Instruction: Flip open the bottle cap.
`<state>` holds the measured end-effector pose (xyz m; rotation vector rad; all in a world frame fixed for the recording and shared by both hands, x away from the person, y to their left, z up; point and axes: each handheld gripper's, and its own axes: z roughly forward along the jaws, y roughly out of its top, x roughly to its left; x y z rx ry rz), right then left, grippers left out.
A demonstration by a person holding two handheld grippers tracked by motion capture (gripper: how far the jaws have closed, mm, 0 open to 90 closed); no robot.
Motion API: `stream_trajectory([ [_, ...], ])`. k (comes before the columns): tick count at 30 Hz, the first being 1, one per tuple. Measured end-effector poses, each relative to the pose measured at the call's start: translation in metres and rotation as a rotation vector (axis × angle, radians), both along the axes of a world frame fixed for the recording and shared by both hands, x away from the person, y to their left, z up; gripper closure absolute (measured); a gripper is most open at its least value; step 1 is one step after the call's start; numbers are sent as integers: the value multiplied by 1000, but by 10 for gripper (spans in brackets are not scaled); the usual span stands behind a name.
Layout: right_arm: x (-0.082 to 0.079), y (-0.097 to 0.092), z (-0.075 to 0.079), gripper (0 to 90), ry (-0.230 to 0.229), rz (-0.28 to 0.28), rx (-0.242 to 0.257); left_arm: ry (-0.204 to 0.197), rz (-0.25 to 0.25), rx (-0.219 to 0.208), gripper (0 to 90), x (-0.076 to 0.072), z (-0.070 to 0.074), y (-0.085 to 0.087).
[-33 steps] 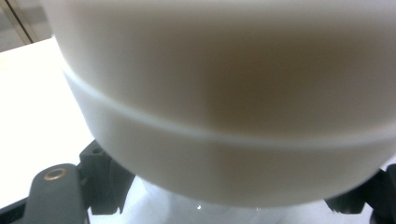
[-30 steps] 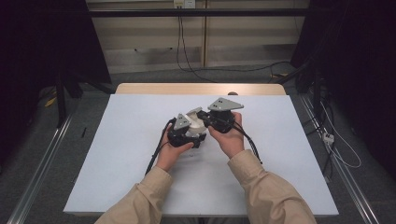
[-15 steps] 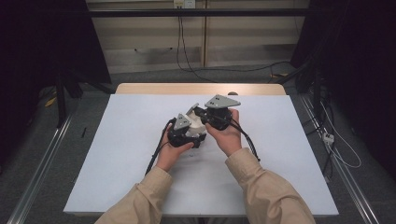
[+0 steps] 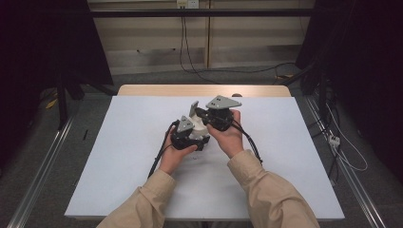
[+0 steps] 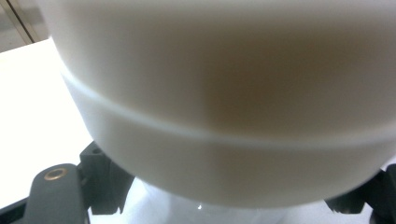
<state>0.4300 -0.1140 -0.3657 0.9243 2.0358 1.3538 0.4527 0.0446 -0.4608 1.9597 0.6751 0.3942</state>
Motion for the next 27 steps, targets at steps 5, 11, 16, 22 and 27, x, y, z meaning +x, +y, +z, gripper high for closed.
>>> stream_trajectory([
  [5,3,5,-2,895,0,8,-7,1,0,0,185,0,0,0],
  [11,7,7,-1,897,-2,9,-10,1,0,0,185,0,0,0],
  [16,9,8,-1,898,-5,7,-9,1,0,0,185,0,0,0],
  [22,11,9,-1,898,-5,5,-1,-6,4,4,185,0,0,0],
  [27,14,10,-2,898,-7,8,-6,-6,5,6,186,0,0,0],
])
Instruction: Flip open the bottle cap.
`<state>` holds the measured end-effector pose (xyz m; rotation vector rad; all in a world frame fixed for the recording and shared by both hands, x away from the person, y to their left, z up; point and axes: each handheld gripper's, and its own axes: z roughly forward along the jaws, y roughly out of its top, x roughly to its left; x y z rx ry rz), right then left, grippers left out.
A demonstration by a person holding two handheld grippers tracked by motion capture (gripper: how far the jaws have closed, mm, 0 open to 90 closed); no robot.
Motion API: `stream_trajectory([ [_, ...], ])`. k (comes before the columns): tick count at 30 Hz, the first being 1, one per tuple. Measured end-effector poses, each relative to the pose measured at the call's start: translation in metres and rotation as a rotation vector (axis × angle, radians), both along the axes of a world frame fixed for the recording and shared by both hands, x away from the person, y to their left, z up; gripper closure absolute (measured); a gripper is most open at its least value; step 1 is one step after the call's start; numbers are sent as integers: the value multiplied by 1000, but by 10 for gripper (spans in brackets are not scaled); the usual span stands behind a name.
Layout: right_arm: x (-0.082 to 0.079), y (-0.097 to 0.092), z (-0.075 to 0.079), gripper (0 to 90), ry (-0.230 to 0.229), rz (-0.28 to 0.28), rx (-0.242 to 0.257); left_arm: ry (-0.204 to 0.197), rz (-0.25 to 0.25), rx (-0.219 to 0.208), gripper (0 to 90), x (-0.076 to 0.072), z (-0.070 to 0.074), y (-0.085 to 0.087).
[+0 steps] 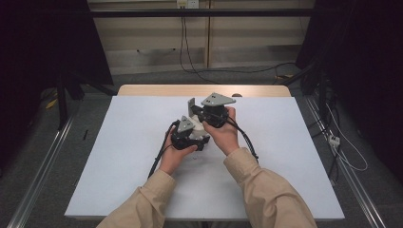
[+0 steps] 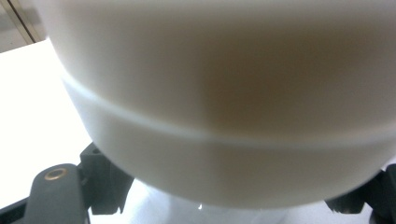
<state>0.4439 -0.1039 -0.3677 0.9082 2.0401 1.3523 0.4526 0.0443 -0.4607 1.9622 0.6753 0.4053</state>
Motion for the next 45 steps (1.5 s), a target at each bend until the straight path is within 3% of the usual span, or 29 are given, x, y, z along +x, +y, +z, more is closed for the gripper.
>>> stream_trajectory([
  [45,13,10,-4,897,14,6,1,3,2,-1,186,0,0,0],
])
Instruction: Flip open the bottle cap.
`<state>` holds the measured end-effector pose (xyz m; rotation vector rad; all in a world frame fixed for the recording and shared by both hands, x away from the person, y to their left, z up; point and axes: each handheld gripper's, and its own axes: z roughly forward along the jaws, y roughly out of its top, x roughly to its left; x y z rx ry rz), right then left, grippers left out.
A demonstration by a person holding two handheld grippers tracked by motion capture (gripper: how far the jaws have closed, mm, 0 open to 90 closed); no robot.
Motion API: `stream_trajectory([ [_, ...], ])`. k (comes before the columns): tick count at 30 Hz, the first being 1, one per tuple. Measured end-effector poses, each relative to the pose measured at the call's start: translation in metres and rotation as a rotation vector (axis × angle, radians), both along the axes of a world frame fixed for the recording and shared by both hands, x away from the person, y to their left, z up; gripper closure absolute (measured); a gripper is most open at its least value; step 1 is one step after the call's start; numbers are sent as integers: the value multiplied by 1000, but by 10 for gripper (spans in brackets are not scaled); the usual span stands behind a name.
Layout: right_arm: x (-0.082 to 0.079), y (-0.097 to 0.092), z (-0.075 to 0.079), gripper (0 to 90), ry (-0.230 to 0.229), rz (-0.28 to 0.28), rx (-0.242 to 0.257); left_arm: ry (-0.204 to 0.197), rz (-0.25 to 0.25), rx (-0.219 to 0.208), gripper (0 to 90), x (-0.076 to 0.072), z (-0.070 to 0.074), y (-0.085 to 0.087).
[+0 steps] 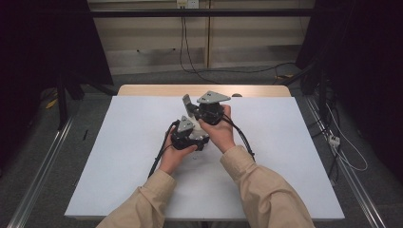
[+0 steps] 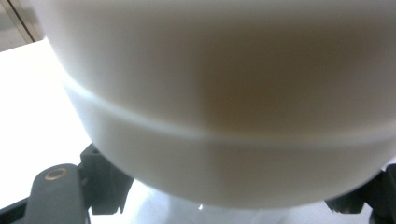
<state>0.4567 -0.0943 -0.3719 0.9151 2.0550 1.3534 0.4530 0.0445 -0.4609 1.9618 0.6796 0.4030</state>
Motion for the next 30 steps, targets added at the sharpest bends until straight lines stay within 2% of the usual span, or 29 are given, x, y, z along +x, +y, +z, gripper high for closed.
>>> stream_trajectory([
  [30,4,3,0,900,-1,1,3,3,-2,2,187,0,0,0],
])
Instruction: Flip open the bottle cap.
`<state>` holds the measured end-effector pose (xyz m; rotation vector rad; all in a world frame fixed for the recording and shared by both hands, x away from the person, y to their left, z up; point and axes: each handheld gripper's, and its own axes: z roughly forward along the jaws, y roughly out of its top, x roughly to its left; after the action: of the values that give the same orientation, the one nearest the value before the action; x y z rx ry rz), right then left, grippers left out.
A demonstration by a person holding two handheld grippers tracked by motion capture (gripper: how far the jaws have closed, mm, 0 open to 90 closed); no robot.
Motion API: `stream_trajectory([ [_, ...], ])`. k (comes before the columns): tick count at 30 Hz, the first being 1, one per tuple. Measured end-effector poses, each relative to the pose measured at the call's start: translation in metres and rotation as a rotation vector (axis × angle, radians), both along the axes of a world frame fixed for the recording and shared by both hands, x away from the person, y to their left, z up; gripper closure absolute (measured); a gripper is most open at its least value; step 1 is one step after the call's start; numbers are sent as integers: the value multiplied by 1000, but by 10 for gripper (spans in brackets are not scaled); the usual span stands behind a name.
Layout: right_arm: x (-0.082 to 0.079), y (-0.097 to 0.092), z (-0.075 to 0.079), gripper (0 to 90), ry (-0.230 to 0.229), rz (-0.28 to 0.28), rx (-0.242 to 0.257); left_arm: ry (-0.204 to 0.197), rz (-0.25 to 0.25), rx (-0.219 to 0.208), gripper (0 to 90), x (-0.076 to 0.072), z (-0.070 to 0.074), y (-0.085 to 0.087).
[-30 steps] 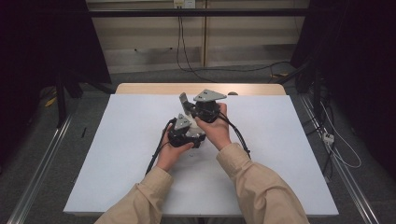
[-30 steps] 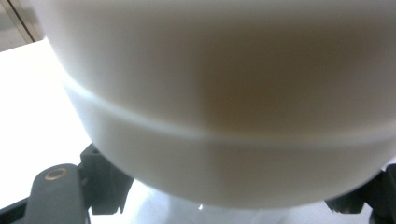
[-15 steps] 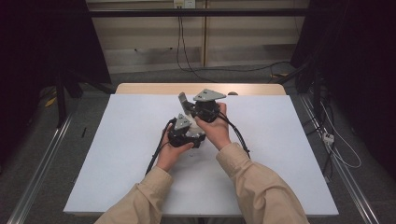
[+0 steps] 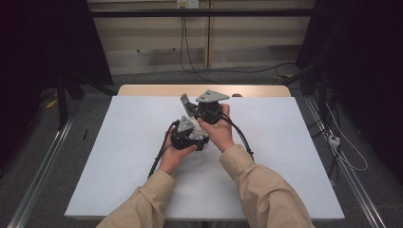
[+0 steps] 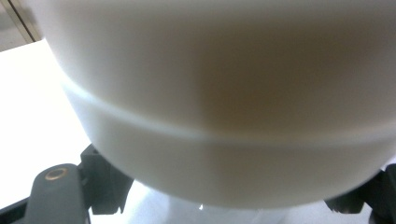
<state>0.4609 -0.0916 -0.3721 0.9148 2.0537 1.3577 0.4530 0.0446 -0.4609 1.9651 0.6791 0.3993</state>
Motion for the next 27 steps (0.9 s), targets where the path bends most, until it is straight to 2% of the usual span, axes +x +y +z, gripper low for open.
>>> stream_trajectory([
  [27,4,4,-3,900,7,10,3,1,0,1,188,0,0,0],
])
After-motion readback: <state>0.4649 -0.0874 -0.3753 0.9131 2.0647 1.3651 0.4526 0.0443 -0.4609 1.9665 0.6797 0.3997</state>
